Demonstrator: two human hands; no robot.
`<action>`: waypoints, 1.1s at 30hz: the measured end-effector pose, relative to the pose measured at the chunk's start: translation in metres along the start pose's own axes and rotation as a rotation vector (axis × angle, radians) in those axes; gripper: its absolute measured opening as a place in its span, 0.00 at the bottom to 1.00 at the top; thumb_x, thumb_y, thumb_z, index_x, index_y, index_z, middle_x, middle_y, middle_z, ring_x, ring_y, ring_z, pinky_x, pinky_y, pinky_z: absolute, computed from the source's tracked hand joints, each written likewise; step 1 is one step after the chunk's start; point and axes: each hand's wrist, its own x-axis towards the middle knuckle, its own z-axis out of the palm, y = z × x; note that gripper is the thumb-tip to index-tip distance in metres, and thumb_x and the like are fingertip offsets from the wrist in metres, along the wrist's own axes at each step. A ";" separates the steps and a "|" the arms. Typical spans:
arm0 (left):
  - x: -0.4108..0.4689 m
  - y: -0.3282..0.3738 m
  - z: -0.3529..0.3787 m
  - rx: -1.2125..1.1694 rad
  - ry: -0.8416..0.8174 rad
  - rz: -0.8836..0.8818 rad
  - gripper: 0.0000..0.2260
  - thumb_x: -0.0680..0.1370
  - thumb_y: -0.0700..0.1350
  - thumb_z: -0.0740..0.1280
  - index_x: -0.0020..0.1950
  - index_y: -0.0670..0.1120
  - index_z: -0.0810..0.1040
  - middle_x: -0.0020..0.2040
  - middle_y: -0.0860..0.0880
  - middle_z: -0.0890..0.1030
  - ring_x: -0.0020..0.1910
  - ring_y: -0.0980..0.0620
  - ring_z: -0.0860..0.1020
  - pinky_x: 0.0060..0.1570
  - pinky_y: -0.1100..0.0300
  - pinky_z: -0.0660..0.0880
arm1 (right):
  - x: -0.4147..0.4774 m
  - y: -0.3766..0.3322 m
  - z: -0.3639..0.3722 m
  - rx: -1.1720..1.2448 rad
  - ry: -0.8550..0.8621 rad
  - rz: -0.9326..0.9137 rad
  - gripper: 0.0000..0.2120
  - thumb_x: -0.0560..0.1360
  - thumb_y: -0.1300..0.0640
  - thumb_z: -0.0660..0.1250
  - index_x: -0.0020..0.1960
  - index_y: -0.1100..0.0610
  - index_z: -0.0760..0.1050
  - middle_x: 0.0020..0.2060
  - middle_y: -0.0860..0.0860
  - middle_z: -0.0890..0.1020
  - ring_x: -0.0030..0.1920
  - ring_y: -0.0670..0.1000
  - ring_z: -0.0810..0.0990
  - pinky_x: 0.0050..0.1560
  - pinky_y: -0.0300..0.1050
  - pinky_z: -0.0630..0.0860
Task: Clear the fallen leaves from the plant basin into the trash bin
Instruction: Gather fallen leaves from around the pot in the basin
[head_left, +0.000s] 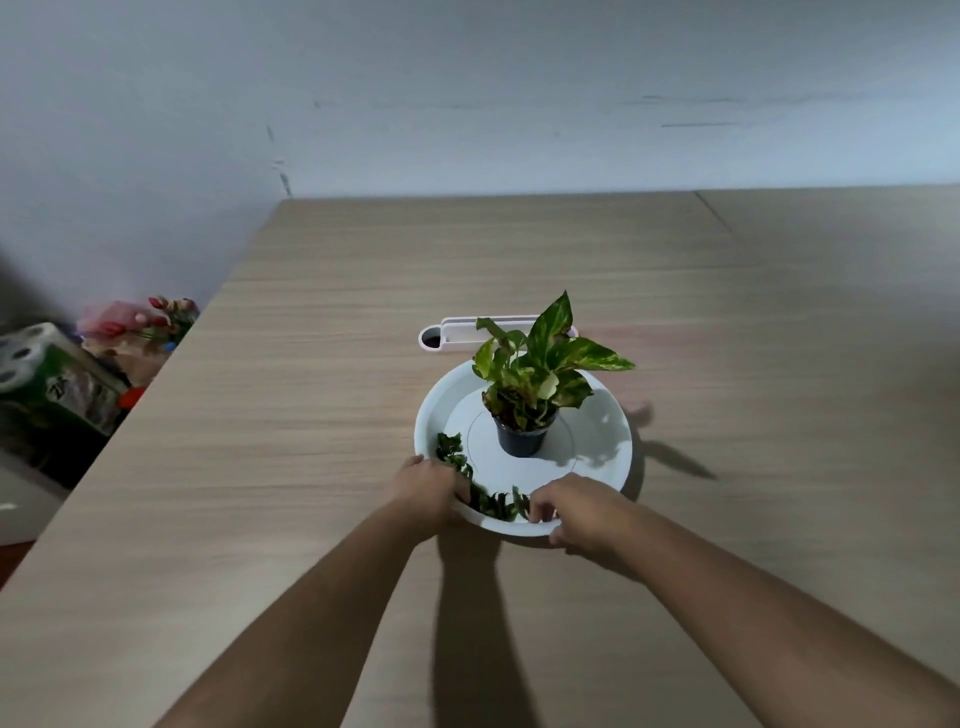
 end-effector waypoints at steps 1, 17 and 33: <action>-0.001 0.006 0.001 -0.013 0.000 0.023 0.12 0.70 0.45 0.67 0.52 0.52 0.81 0.53 0.51 0.83 0.56 0.49 0.78 0.59 0.58 0.69 | 0.000 0.005 -0.005 0.016 -0.013 0.039 0.14 0.70 0.67 0.66 0.52 0.55 0.79 0.54 0.55 0.80 0.45 0.55 0.79 0.40 0.46 0.80; 0.015 0.015 -0.002 -0.288 0.033 -0.067 0.14 0.70 0.55 0.72 0.51 0.49 0.80 0.53 0.48 0.80 0.54 0.49 0.77 0.42 0.59 0.68 | 0.024 0.014 -0.010 0.056 0.179 0.067 0.12 0.73 0.59 0.65 0.56 0.50 0.78 0.58 0.51 0.80 0.54 0.53 0.79 0.54 0.49 0.77; 0.042 0.025 0.014 -0.380 -0.034 -0.088 0.06 0.70 0.38 0.68 0.44 0.44 0.82 0.49 0.44 0.83 0.50 0.44 0.79 0.41 0.60 0.71 | 0.059 0.020 0.012 0.056 0.131 0.154 0.12 0.69 0.71 0.64 0.43 0.58 0.81 0.49 0.55 0.83 0.48 0.56 0.81 0.51 0.49 0.80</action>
